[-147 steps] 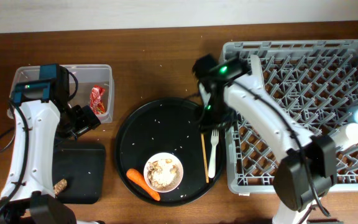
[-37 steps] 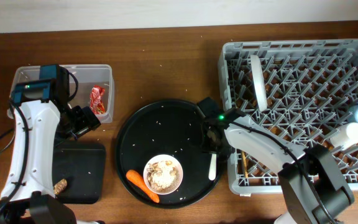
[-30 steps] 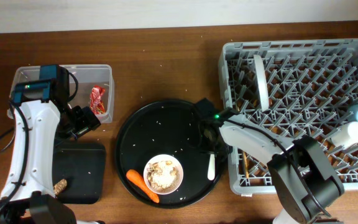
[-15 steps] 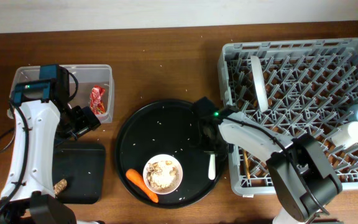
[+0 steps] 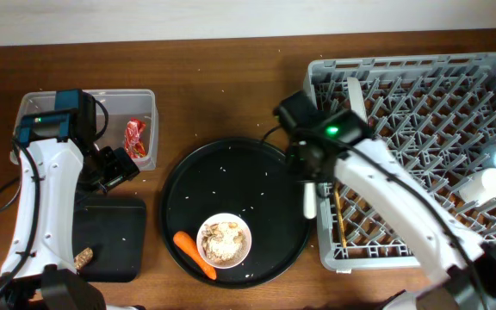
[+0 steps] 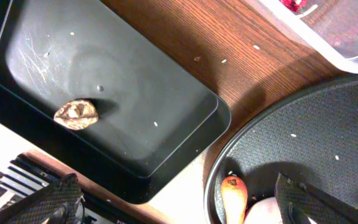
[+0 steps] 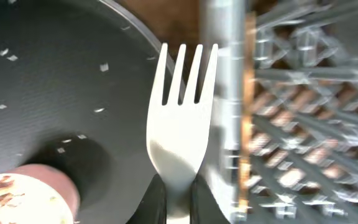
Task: Sort waste into correct bins and load items into the dishwasher rack
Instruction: 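Carry the fork into the rack beside the chopstick and release it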
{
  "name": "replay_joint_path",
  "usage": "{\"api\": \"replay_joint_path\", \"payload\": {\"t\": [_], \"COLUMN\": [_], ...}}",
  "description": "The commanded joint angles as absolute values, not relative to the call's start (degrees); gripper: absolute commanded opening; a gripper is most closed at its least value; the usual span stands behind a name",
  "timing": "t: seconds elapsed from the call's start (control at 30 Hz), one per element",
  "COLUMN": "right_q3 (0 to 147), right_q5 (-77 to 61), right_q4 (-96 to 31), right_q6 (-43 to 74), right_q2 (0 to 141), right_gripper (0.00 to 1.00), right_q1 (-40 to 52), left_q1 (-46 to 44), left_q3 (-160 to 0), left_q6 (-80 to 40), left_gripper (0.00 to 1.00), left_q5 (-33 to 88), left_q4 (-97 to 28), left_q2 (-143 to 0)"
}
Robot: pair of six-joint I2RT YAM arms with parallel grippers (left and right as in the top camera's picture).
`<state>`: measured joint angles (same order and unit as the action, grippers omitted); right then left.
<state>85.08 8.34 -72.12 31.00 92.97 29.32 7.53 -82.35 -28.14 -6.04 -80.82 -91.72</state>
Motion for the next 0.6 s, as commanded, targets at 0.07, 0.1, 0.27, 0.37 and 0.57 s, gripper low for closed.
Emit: {"api": "replay_joint_path", "payload": {"t": [0.07, 0.1, 0.27, 0.37, 0.57], "right_q3": [83.29, 82.08, 73.54, 70.41, 69.63], "right_q5": [12.69, 12.12, 8.36, 4.86, 4.91], "right_q4": [-73.14, -72.38, -65.08, -61.14, -58.87], "right_q6": [25.54, 24.01, 18.15, 15.09, 15.00], "right_q2": [93.17, 93.17, 93.27, 93.27, 93.27], "right_gripper": [0.04, 0.04, 0.04, 0.04, 0.29], "right_q1": [21.04, 19.40, 16.47, 16.47, 16.47], "left_q1": [7.79, 7.79, 7.79, 7.79, 7.77], "left_q3": [-82.32, -82.32, -82.32, -82.32, -82.32], "left_q6": [-28.77, -28.80, -28.80, -28.80, -28.80], "left_gripper": [0.99, 0.99, 0.99, 0.99, 1.00], "left_q5": [-6.48, -6.48, -6.46, -6.46, -6.46], "left_q4": [-81.08, -81.08, -81.06, -81.06, -81.08], "left_q2": [-91.05, -91.05, -91.05, -91.05, -91.05]}}
